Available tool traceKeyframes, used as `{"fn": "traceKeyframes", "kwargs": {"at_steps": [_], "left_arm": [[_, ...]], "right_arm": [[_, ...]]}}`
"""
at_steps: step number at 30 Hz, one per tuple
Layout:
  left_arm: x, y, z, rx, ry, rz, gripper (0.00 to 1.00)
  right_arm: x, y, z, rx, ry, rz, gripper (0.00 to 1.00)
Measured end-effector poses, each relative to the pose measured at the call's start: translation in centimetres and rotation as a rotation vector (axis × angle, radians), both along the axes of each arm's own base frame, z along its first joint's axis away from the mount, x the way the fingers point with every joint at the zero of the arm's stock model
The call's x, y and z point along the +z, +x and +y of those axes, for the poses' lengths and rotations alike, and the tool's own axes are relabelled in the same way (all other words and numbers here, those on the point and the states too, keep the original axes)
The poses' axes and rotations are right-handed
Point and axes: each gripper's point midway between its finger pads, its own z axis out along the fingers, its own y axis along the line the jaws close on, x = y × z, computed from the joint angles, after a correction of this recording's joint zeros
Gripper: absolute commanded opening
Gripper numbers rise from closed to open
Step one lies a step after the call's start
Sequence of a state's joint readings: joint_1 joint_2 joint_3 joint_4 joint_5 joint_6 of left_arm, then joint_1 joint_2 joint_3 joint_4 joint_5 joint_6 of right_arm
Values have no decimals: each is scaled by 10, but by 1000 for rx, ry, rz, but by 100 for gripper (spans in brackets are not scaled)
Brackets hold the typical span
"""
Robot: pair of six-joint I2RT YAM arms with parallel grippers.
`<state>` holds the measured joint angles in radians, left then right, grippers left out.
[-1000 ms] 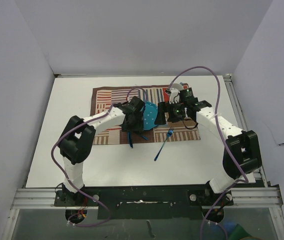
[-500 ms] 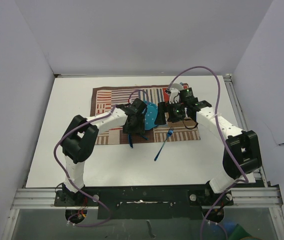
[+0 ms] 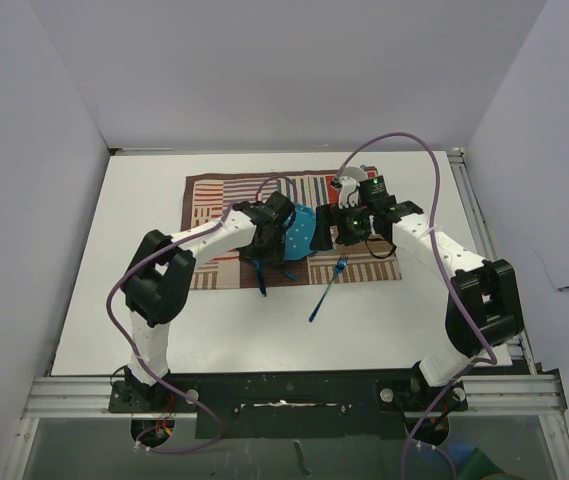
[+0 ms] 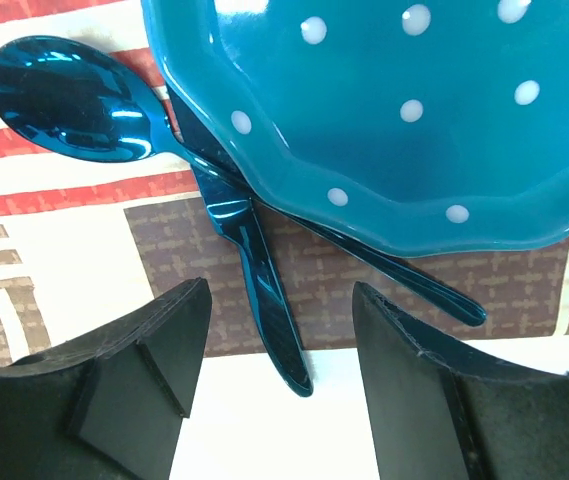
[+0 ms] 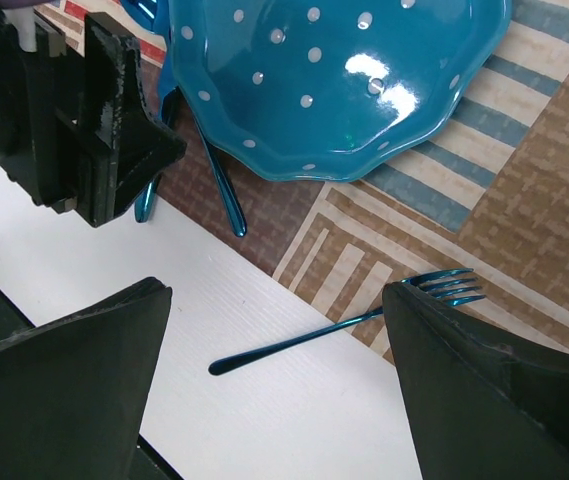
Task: Set the dinner table for one person
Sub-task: Pick up the knife with the napkin.
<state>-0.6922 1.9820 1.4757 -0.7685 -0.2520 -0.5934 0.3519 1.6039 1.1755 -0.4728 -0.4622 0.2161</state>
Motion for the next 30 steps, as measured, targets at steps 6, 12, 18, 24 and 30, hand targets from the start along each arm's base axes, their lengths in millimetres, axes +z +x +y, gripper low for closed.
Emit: {"fn": "traceKeyframes", "kwargs": {"at_steps": [6, 12, 18, 24, 30], "left_arm": [[-1, 5, -7, -8, 2, 2, 60], [-20, 0, -9, -17, 18, 49, 60], [-22, 3, -12, -36, 40, 73, 60], [-22, 0, -11, -38, 36, 64, 60], [-22, -13, 1, -14, 23, 42, 59]], "right_arm": [[-9, 0, -1, -1, -11, 25, 91], [-10, -1, -1, -2, -15, 28, 91], [-10, 1, -3, -7, -17, 26, 91], [-11, 1, -4, -9, -20, 25, 91], [-11, 2, -6, -13, -22, 25, 91]]}}
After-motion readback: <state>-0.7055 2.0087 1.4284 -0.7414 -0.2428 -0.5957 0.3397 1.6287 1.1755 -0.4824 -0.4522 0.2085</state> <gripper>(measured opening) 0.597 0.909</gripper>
